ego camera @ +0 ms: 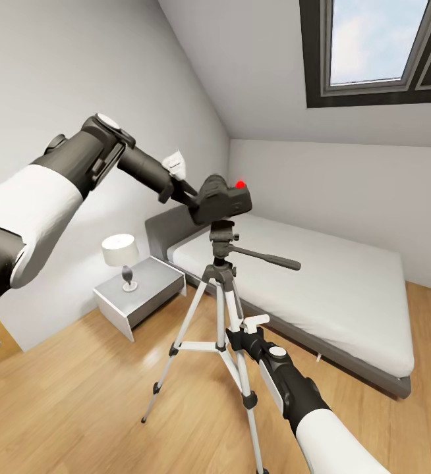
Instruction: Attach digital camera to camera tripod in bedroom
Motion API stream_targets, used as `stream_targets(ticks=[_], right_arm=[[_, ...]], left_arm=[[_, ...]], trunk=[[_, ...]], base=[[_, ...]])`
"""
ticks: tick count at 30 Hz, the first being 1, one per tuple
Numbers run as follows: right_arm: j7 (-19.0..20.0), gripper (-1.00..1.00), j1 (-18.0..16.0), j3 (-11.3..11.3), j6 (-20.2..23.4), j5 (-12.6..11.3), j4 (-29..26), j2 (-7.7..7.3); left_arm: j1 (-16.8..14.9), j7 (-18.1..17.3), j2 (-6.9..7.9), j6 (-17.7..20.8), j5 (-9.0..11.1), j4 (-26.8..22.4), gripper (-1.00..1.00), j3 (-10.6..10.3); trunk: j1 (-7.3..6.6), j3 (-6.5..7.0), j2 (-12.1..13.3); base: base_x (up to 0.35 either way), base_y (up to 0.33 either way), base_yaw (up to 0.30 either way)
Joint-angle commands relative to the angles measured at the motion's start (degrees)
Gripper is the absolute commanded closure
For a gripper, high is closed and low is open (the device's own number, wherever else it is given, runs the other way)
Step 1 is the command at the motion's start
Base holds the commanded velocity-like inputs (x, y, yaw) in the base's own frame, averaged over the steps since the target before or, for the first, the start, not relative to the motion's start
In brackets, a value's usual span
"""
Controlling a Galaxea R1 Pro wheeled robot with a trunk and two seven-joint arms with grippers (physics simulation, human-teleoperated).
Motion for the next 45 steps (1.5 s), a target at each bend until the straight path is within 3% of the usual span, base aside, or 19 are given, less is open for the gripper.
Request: stream_targets(ticks=[1, 5, 12, 38, 45], right_arm=[[0.1, 1.0, 0.0, -0.1, 0.3, 3.2, 0.0, 0.03], [0.1, 1.0, 0.0, -0.1, 0.3, 3.1, 0.0, 0.03], [0.1, 1.0, 0.0, -0.1, 0.3, 3.1, 0.1, 0.03], [0.2, 1.0, 0.0, -0.1, 0.3, 3.1, 0.1, 0.03], [0.6, 1.0, 0.0, -0.1, 0.3, 3.4, 0.1, 0.03]], left_arm=[[-0.1, -0.3, 0.02, 0.4, -0.3, -0.1, 1.0, -0.4], [-0.1, -0.3, 0.04, -0.2, -0.3, 0.0, 1.0, -1.8], [-0.1, 0.2, 0.09, -0.7, -0.7, -0.6, 1.0, -2.5], [-0.1, 1.3, 0.02, -4.4, -0.2, 0.5, 1.0, -1.6], [-0.1, 1.3, 0.25, -8.8, -0.3, 0.7, 1.0, -1.8]], trunk=[[0.03, -0.12, -0.1], [0.03, -0.12, -0.1], [0.03, -0.12, -0.1], [0.03, -0.12, -0.1], [0.03, -0.12, -0.1]], base=[[0.0, 0.0, 0.0], [0.0, 0.0, 0.0], [0.0, 0.0, 0.0], [0.0, 0.0, 0.0], [0.0, 0.0, 0.0]])
